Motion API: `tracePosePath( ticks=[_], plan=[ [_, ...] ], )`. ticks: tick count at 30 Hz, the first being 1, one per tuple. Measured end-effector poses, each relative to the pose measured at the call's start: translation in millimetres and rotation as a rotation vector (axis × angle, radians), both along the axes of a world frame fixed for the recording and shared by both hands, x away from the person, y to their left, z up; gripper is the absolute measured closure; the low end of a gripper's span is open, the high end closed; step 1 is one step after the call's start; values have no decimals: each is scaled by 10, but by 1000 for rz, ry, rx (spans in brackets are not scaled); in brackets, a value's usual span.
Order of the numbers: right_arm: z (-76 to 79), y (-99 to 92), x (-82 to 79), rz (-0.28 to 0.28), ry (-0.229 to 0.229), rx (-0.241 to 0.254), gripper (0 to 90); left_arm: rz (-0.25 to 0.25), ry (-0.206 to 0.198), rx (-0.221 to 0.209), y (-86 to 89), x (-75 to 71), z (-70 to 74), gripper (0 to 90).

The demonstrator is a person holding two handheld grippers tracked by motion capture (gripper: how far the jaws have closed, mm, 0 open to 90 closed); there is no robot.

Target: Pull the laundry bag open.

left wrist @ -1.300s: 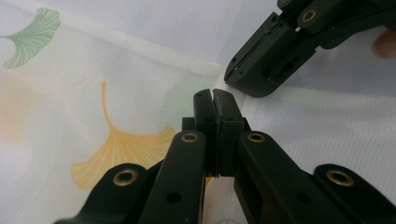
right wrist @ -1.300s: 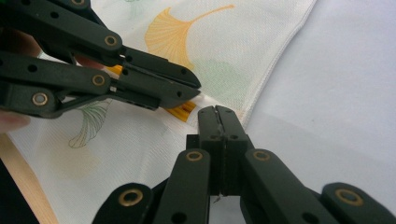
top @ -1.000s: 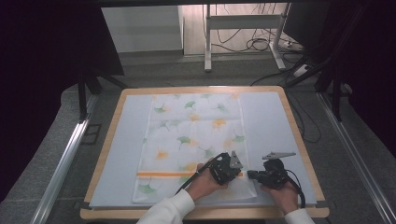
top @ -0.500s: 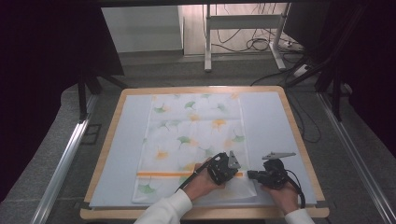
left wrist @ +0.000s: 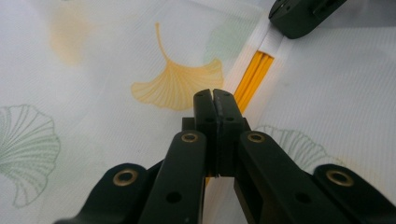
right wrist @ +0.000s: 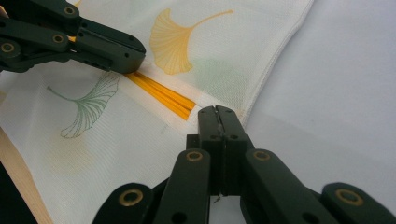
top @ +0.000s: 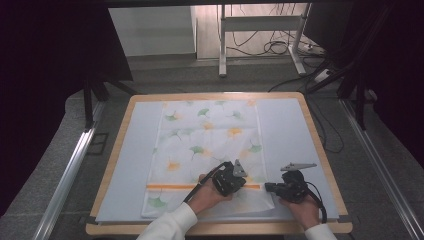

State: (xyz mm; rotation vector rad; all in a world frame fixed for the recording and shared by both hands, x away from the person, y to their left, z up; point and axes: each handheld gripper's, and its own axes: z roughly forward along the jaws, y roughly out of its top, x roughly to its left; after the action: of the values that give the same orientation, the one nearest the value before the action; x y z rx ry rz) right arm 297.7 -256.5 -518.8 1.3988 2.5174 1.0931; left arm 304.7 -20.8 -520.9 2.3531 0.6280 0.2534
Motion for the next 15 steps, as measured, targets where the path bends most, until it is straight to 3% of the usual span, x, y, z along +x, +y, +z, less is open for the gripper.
tracePosePath(
  ticks=[15],
  plan=[
    [-1, 0, 0, -2, 0, 0, 898, 18, -15, 4, 183, -71, -6, 900]
  ],
)
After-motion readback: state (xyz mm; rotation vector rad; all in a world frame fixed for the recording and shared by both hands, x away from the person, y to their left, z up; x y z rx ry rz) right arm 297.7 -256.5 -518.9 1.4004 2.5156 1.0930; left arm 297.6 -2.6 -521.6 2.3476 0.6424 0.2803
